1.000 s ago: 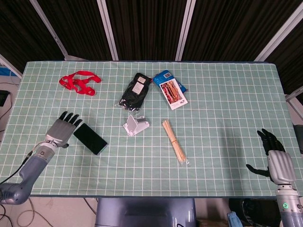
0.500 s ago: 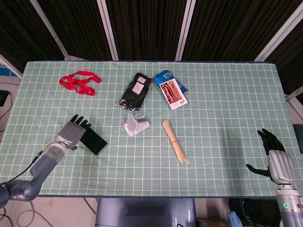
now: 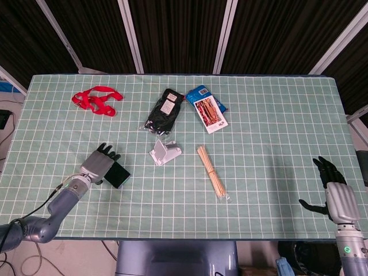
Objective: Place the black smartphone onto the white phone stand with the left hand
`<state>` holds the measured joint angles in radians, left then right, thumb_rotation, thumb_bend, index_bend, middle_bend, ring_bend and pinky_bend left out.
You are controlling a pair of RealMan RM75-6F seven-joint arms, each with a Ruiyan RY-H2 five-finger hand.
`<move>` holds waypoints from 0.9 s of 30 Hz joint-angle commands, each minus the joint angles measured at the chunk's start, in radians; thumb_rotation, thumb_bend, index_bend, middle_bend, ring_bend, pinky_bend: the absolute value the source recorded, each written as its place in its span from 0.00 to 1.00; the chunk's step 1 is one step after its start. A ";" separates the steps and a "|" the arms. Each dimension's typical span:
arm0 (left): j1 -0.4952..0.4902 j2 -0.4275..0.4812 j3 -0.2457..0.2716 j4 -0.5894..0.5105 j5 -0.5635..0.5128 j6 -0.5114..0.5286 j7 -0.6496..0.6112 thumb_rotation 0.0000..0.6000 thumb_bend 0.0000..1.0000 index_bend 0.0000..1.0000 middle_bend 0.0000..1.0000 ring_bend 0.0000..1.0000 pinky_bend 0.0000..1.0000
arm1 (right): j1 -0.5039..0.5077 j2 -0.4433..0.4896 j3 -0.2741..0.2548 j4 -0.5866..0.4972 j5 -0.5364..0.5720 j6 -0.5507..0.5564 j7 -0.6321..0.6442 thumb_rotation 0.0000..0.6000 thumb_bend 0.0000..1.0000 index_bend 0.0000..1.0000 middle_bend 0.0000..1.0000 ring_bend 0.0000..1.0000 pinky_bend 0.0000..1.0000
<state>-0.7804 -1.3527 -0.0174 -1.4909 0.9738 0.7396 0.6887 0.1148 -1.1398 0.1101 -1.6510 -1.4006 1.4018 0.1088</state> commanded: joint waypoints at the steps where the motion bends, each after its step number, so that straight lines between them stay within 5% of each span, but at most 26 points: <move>1: -0.008 -0.006 0.004 0.003 -0.004 -0.002 0.000 1.00 0.13 0.15 0.18 0.00 0.00 | 0.000 0.000 0.000 -0.001 0.001 -0.001 0.002 1.00 0.10 0.00 0.00 0.00 0.15; 27: -0.034 -0.017 0.055 0.010 0.001 0.009 -0.054 1.00 0.20 0.39 0.44 0.00 0.00 | 0.000 0.002 0.001 -0.005 0.005 -0.004 0.005 1.00 0.11 0.00 0.00 0.00 0.15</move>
<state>-0.8145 -1.3697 0.0368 -1.4813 0.9743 0.7480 0.6353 0.1149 -1.1375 0.1109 -1.6560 -1.3956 1.3976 0.1142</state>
